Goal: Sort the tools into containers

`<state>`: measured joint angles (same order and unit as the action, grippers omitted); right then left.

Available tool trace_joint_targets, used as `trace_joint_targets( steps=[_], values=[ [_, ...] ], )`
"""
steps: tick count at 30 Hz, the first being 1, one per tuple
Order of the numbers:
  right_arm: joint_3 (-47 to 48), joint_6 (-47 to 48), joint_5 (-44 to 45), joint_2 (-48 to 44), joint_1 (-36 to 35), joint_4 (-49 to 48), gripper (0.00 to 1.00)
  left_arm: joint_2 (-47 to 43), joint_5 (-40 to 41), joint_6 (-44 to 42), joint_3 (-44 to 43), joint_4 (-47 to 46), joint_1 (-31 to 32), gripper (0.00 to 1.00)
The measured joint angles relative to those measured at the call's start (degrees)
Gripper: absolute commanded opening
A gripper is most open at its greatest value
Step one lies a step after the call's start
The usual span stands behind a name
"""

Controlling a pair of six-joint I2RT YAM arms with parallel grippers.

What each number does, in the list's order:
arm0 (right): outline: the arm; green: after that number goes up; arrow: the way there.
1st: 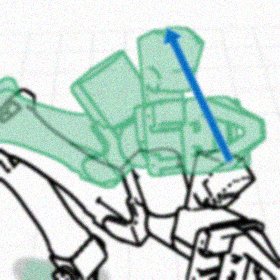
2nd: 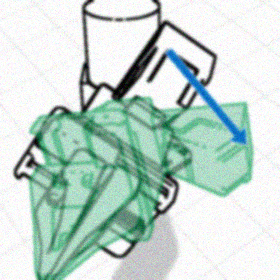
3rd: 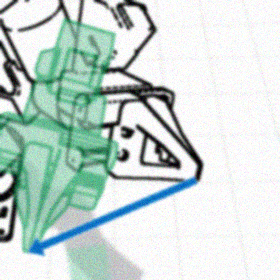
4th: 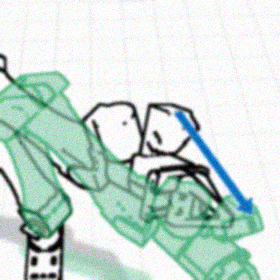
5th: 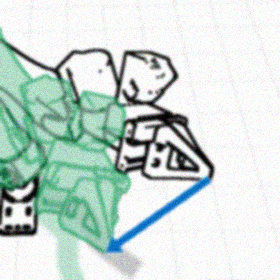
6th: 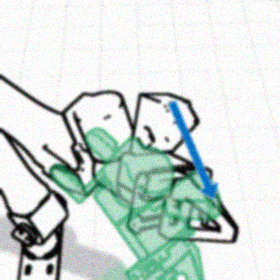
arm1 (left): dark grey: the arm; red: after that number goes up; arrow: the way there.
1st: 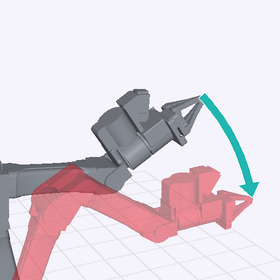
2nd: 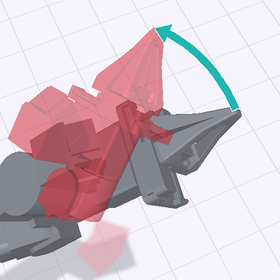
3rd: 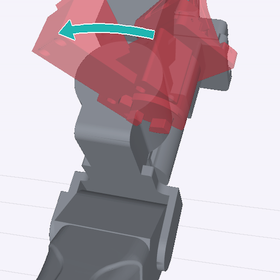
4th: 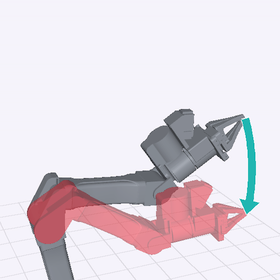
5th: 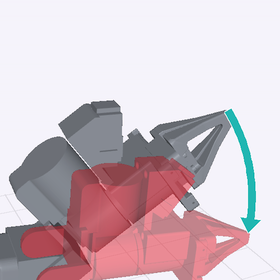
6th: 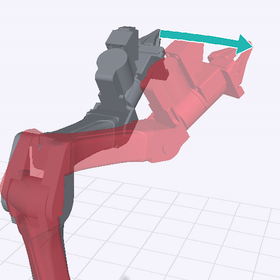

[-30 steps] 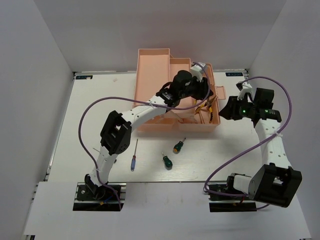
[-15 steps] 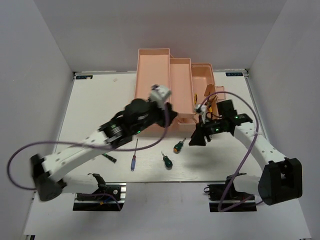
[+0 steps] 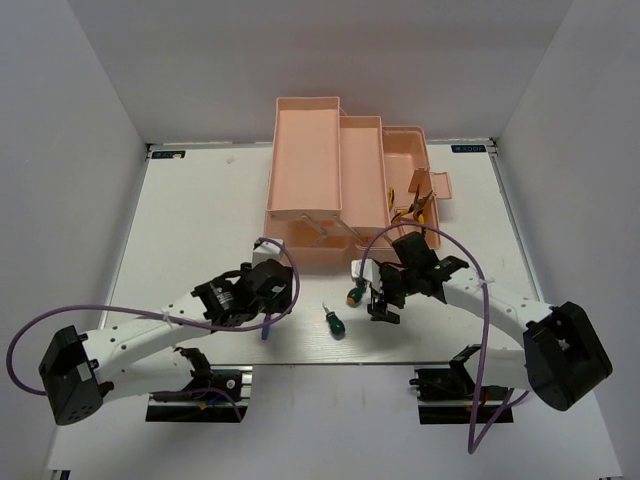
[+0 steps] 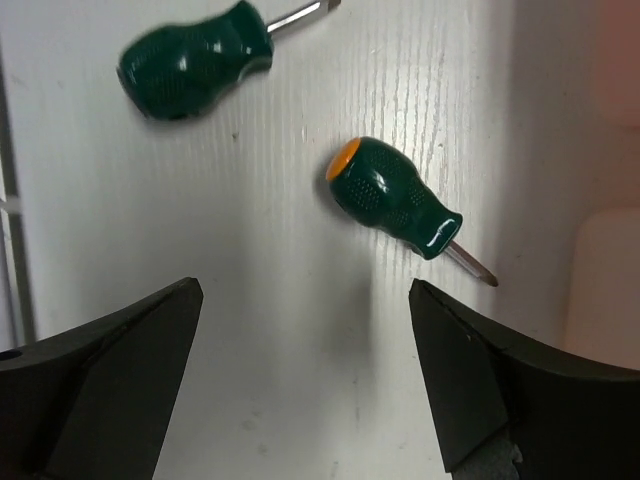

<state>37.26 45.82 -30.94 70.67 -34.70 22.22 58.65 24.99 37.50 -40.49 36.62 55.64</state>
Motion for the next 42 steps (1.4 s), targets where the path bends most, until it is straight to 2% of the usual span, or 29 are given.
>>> trace_joint_targets(
  steps=[6,10,20,31,35,38,39,42],
  values=[
    [-1.27,17.29,-0.22,1.9,0.0,-0.68,0.89,4.0,-0.39,6.8,-0.7,1.95,0.52,0.75],
    [-1.16,23.69,-1.18,4.7,-0.11,-1.64,0.88,5.44,-0.44,9.16,-0.94,2.51,1.22,0.75],
    [0.33,26.58,1.09,9.62,-1.51,-7.1,0.83,4.83,-1.07,11.72,-0.94,2.32,2.45,0.75],
    [5.2,27.56,3.54,14.67,-4.57,-7.82,0.79,5.01,-2.62,12.46,-0.94,1.03,4.17,0.75],
    [5.7,29.75,3.8,16.13,-5.33,-7.21,0.73,5.33,-3.26,12.98,-0.94,0.66,5.07,0.75],
    [6.27,31.5,3.58,16.76,-5.55,-6.01,0.64,5.42,-3.63,13.11,-0.94,0.31,5.79,0.75],
    [6.6,32.02,3.5,17.0,-5.57,-5.14,0.57,5.42,-3.91,13.16,-0.94,-0.04,6.05,0.75],
    [7.56,33.4,3.23,17.84,-5.55,-2.75,0.48,6.03,-4.92,13.18,-1.09,-1.29,6.95,0.75]
  ],
)
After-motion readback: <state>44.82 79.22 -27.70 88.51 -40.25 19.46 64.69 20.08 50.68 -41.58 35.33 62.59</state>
